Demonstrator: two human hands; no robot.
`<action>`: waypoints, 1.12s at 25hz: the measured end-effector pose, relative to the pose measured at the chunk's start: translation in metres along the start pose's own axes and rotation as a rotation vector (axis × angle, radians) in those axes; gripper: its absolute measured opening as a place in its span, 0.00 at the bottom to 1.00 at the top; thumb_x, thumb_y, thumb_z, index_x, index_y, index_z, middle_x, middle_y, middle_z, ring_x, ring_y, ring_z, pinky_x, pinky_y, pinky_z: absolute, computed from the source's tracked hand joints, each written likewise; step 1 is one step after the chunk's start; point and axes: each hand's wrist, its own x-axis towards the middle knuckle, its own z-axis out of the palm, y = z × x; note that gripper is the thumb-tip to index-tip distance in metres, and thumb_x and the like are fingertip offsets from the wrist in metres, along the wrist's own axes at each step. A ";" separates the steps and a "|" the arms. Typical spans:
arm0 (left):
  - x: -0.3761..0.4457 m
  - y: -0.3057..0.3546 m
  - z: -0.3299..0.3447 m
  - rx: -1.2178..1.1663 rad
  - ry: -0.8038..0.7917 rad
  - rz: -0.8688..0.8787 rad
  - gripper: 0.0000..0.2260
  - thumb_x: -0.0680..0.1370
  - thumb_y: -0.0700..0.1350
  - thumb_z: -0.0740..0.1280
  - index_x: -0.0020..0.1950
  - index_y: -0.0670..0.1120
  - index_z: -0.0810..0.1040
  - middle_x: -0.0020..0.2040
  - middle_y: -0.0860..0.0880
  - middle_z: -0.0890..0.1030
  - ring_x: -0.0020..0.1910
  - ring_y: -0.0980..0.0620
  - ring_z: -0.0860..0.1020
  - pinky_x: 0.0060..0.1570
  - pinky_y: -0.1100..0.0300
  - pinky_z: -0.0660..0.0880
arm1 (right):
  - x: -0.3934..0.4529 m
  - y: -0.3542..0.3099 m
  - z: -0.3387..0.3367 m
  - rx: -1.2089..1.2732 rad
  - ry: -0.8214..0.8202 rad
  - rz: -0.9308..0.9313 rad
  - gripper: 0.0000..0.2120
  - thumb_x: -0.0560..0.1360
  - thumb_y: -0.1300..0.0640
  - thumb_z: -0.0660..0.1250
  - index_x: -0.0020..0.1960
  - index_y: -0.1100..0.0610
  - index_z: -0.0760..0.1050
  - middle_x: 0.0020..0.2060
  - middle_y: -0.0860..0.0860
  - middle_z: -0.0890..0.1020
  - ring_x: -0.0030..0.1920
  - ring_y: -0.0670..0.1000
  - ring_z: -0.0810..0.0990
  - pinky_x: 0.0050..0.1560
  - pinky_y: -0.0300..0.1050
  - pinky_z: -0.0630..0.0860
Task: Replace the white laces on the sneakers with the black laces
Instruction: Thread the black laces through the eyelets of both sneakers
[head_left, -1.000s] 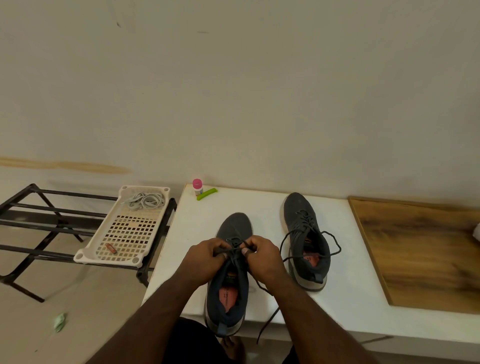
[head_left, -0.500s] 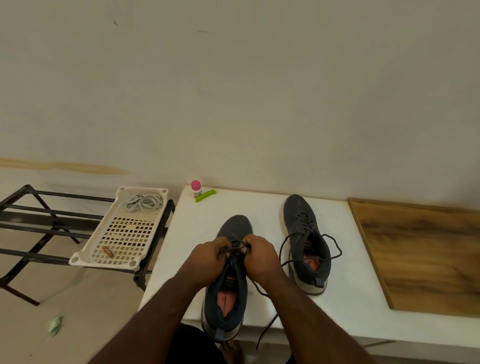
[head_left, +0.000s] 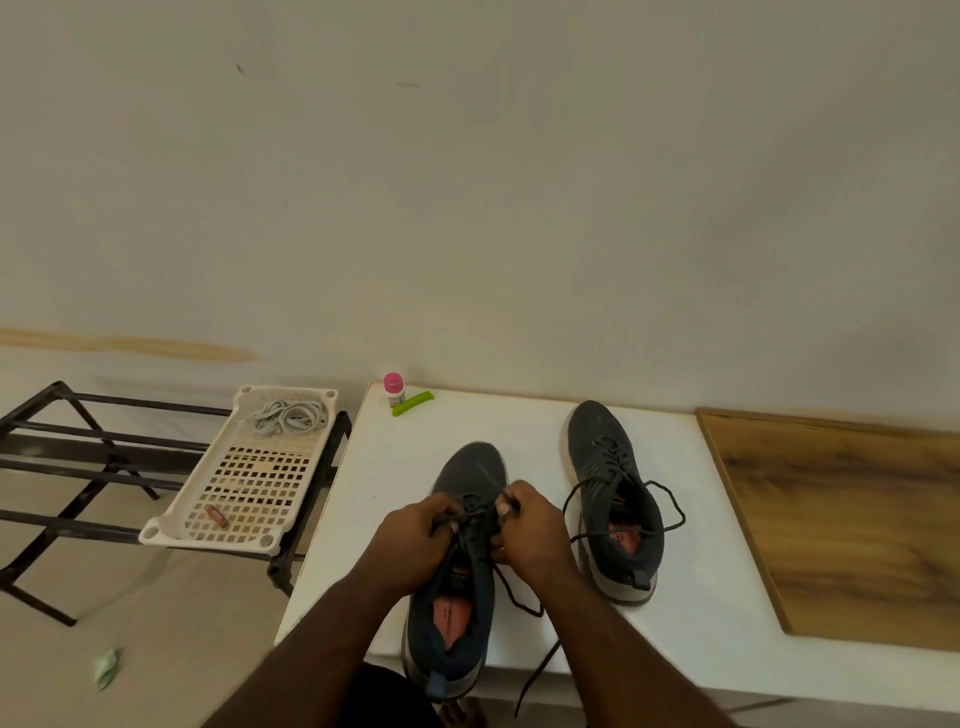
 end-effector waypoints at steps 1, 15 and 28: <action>-0.001 0.000 -0.001 -0.029 -0.005 -0.020 0.04 0.81 0.47 0.63 0.52 0.54 0.76 0.45 0.53 0.82 0.44 0.56 0.80 0.47 0.62 0.77 | 0.000 0.003 -0.002 0.029 -0.028 0.012 0.09 0.78 0.60 0.59 0.39 0.51 0.70 0.39 0.52 0.78 0.38 0.53 0.78 0.44 0.54 0.83; -0.033 0.148 -0.137 -0.793 0.479 0.092 0.08 0.82 0.45 0.63 0.53 0.47 0.81 0.43 0.49 0.86 0.46 0.52 0.84 0.50 0.53 0.77 | -0.044 -0.169 -0.124 0.788 0.235 -0.263 0.10 0.84 0.58 0.59 0.53 0.56 0.79 0.31 0.51 0.74 0.30 0.48 0.71 0.30 0.40 0.72; -0.061 0.206 -0.141 -0.808 0.412 0.183 0.06 0.80 0.43 0.68 0.52 0.48 0.85 0.46 0.49 0.86 0.51 0.52 0.84 0.52 0.48 0.82 | -0.085 -0.213 -0.121 1.080 0.202 -0.263 0.08 0.79 0.67 0.66 0.54 0.58 0.81 0.42 0.53 0.87 0.46 0.51 0.87 0.49 0.48 0.84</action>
